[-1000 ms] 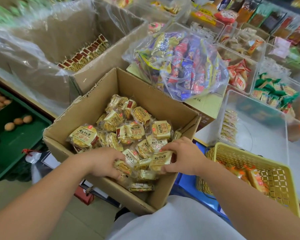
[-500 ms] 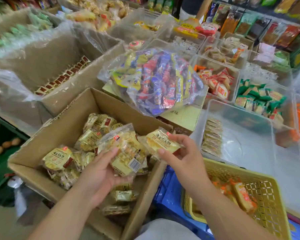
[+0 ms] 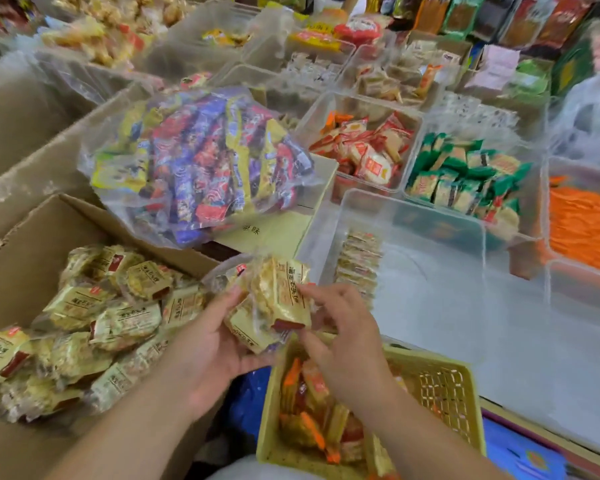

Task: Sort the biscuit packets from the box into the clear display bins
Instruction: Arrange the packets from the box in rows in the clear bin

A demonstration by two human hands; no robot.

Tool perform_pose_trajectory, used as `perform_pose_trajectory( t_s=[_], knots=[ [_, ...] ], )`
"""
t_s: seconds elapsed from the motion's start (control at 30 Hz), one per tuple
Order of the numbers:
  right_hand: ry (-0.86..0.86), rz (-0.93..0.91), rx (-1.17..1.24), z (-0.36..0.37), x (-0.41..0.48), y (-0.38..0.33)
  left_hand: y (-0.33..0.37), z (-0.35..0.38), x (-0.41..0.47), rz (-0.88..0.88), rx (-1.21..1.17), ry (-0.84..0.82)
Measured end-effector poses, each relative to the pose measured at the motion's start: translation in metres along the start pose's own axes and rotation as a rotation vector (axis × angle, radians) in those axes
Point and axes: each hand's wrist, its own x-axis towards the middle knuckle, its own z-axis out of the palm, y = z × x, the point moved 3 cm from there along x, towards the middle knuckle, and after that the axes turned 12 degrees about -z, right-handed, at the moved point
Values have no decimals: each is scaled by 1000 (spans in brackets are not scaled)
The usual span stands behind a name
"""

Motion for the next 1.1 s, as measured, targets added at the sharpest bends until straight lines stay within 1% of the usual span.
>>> perform_pose_trajectory(
  t_s=[0.13,0.2,0.27,0.37,0.4,0.47,0.53,0.6,0.73,0.83,0.93,1.1],
  knots=[
    [136,-93,14,-35,12,34,-5,35,29,-32,17,-1],
    [211,-68,23,-52,20,55,-5,49,46,-57,5,21],
    [276,18,46,-69,29,77,-6,59,63,-84,-11,42],
    [382,245,284,-86,42,114,-8,68,84,-130,-28,63],
    [412,305,324,-91,46,127,-9,69,90,-143,-36,71],
    [451,373,263,-103,55,150,-12,68,99,-163,-47,95],
    [445,376,143,-113,69,170,-14,63,104,-179,-62,108],
    [365,322,-60,-121,88,188,-15,60,106,-193,-69,105],
    [71,118,-538,-113,137,216,-16,59,106,-176,-21,81],
    [-167,2,-748,-89,161,237,-16,57,107,-169,-13,75],
    [-317,17,-771,-69,172,254,-16,56,109,-166,-18,63],
    [-563,217,-625,-53,184,279,-17,54,110,-156,-17,46]
  ],
)
